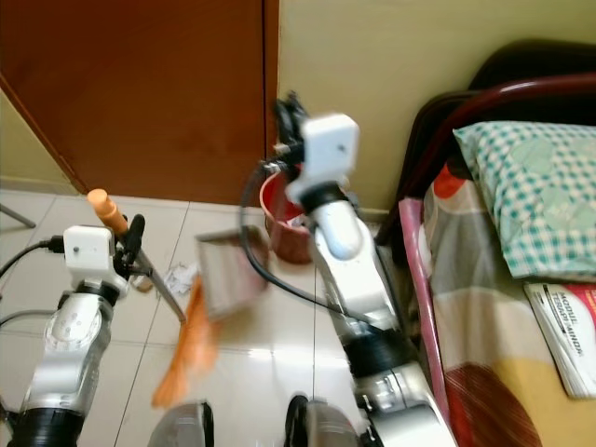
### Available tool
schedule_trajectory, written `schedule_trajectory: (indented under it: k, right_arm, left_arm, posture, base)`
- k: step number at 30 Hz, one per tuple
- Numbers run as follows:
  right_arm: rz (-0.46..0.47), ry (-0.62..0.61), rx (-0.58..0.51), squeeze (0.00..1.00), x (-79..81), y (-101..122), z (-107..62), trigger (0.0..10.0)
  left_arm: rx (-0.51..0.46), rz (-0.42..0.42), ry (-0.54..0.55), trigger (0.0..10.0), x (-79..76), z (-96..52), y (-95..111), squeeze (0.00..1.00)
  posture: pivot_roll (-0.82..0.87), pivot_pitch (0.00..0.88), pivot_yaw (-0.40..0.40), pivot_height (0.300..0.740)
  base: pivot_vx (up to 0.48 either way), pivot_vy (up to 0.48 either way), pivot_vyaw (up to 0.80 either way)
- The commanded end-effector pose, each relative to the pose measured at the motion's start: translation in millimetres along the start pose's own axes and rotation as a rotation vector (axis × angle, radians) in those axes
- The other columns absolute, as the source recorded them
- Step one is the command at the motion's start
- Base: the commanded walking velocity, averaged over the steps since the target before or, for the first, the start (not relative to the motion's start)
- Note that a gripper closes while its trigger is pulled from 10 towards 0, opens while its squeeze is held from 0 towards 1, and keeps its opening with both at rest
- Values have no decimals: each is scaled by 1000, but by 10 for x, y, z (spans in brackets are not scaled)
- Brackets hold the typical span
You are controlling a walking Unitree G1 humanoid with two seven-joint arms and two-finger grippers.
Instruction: Sweep floor
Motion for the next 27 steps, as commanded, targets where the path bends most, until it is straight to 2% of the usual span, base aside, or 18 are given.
schedule_trajectory:
  k: [1,3,6,7,8,9,10,11,13,15,20,23,27]
  right_arm:
    - [-7,-20,-35,0,-33,100,-19,10000]
    - [-35,-52,46,0,-117,-75,-186,10000]
    - [-43,-114,134,0,-222,-279,-339,10000]
    - [1,-203,230,0,-329,-462,-482,10000]
    - [22,-233,260,0,-361,-514,-526,10000]
    - [85,-290,315,0,-413,-598,-596,10000]
    - [94,-300,330,0,-425,-627,-628,10000]
    - [65,-307,364,0,-454,-693,-711,10000]
    - [67,-305,377,0,-463,-730,-744,10000]
    - [73,-313,408,0,-489,-802,-776,10000]
    - [47,-301,393,0,-519,-776,-662,10000]
    - [48,-301,393,0,-527,-771,-638,10000]
    - [44,-301,394,0,-529,-776,-655,10000]
  left_arm:
    - [57,12,-11,10000,-15,-62,-95,0]
    - [73,6,-26,10000,-47,-130,-126,0]
    - [89,0,-40,10000,-73,-181,-163,0]
    - [103,-7,-53,10000,-102,-220,-193,0]
    - [107,-10,-57,10000,-114,-230,-200,0]
    - [108,-18,-73,10000,-150,-239,-193,0]
    - [106,-19,-83,10000,-171,-241,-186,0]
    - [98,-12,-104,10000,-220,-245,-165,0]
    - [84,-8,-113,10000,-249,-223,-136,0]
    - [39,12,-125,10000,-303,-136,-32,0]
    - [-57,49,-175,10000,-399,9,195,0]
    - [-75,46,-170,10000,-385,60,256,0]
    - [-73,45,-160,10000,-362,72,253,0]
  posture:
    - [33,94,-40,740]
    - [32,97,-40,740]
    - [27,96,-40,740]
    - [25,92,-43,740]
    - [25,92,-43,740]
    - [17,91,-39,740]
    - [17,91,-39,740]
    - [13,87,-34,740]
    - [14,81,-22,740]
    - [7,84,-15,740]
    - [-1,74,-17,740]
    - [0,71,-19,740]
    - [0,71,-19,740]
  base:
    - [0,0,0]
    - [0,0,0]
    - [0,0,0]
    - [0,0,0]
    - [0,0,0]
    - [0,0,0]
    - [0,0,0]
    - [0,0,0]
    - [0,0,0]
    - [0,0,0]
    - [0,0,0]
    - [0,0,-177]
    - [0,0,-800]
Point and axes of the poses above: a point about 5 cm out from each wrist's last joint towards the gripper, its own z axis pointing out of the wrist towards the gripper, its own y axis along the axis of the wrist's last joint, x = y × z, the point moved 1 cm from there along z, pointing out of the wrist towards the gripper, and after that the axes turned 7 degrees about -z, right-handed, at the moved point
